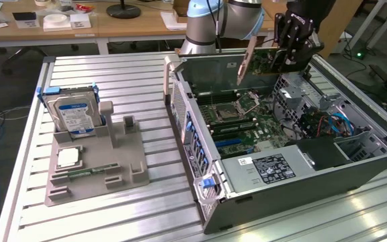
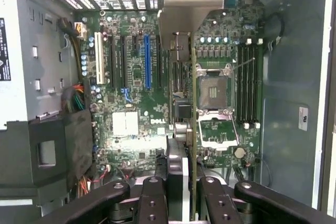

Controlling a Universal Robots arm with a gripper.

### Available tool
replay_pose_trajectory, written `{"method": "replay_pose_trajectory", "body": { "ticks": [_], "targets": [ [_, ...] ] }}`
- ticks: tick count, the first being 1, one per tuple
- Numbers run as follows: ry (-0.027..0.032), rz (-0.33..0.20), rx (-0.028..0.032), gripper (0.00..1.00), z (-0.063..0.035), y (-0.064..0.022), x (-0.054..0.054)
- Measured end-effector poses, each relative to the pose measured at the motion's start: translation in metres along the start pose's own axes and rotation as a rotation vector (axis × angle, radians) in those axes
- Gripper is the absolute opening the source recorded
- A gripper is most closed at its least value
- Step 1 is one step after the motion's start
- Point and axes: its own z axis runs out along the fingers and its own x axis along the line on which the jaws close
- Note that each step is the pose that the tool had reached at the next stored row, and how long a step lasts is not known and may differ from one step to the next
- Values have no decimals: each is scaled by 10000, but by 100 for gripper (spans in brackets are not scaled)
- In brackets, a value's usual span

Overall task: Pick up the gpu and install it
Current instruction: 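Insert the gpu into the slot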

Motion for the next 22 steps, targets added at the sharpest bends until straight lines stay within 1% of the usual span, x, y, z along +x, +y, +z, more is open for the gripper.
{"method": "replay_pose_trajectory", "body": {
  "ticks": [1, 2, 4, 6, 10, 17, 22],
  "targets": [
    [-2, -2, 29, 28, 11, 20, 1],
    [-4, -2, 46, 28, 24, 37, 2],
    [-3, 8, 65, 28, 47, 56, 4],
    [1, 104, 70, 28, 65, 67, 5],
    [4, 130, 71, 28, 95, 84, 8],
    [2, 130, 72, 28, 119, 189, 13],
    [-8, 130, 71, 28, 176, 194, 46]
  ]
}}
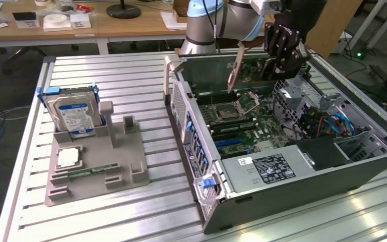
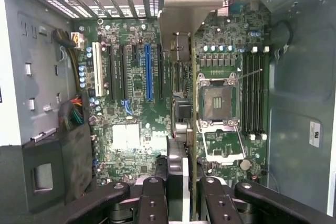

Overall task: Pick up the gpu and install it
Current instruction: 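Insert the gpu into the slot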

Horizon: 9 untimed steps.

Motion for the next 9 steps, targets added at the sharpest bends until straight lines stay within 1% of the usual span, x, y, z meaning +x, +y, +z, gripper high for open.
{"method": "replay_pose_trajectory", "body": {
  "ticks": [2, 3, 7, 9],
  "targets": [
    [-54, 2, -3, 28, 23, 3, 2],
    [-69, 2, -3, 28, 33, 4, 3],
    [-68, 6, -3, 28, 59, 17, 7],
    [-69, 12, -4, 28, 70, 55, 9]
  ]
}}
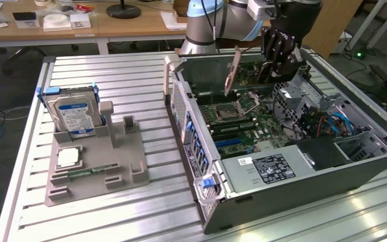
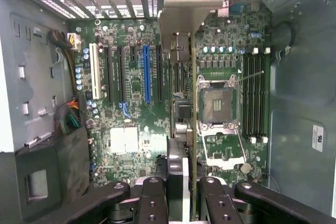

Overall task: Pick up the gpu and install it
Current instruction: 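Insert the gpu into the slot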

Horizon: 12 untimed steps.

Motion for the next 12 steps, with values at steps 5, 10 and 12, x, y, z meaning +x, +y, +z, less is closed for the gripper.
{"method": "replay_pose_trajectory", "body": {
  "ticks": [5, 10, 12],
  "targets": [
    [0, 1, 0, 28, 39, 58, 21],
    [-4, 1, -1, 28, 91, 71, 72],
    [-6, 1, 0, 28, 113, 78, 87]
  ]
}}
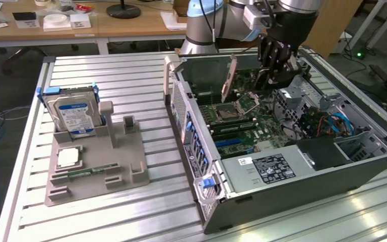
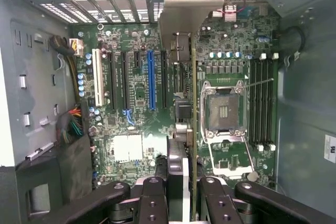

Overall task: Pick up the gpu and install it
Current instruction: 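Insert the gpu into the slot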

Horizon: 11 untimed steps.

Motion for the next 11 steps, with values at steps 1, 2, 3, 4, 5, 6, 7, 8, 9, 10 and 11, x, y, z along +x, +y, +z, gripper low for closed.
{"method": "replay_pose_trajectory", "body": {
  "ticks": [1, 2, 3, 4, 5, 6, 7, 8, 9, 10, 11],
  "targets": [
    [1, 0, 0, 28, 11, 3, 6],
    [0, 0, 0, 28, 22, 6, 12],
    [2, 0, 0, 28, 32, 8, 18],
    [1, 1, 0, 28, 43, 10, 27],
    [1, 1, -1, 28, 54, 12, 35],
    [1, 2, 0, 28, 65, 12, 43],
    [2, 1, 0, 28, 76, 12, 50],
    [1, 0, 0, 28, 86, 13, 58],
    [0, 1, 0, 28, 97, 14, 66],
    [1, 1, 0, 28, 108, 16, 71],
    [1, 1, 0, 28, 119, 18, 74]
  ]
}}
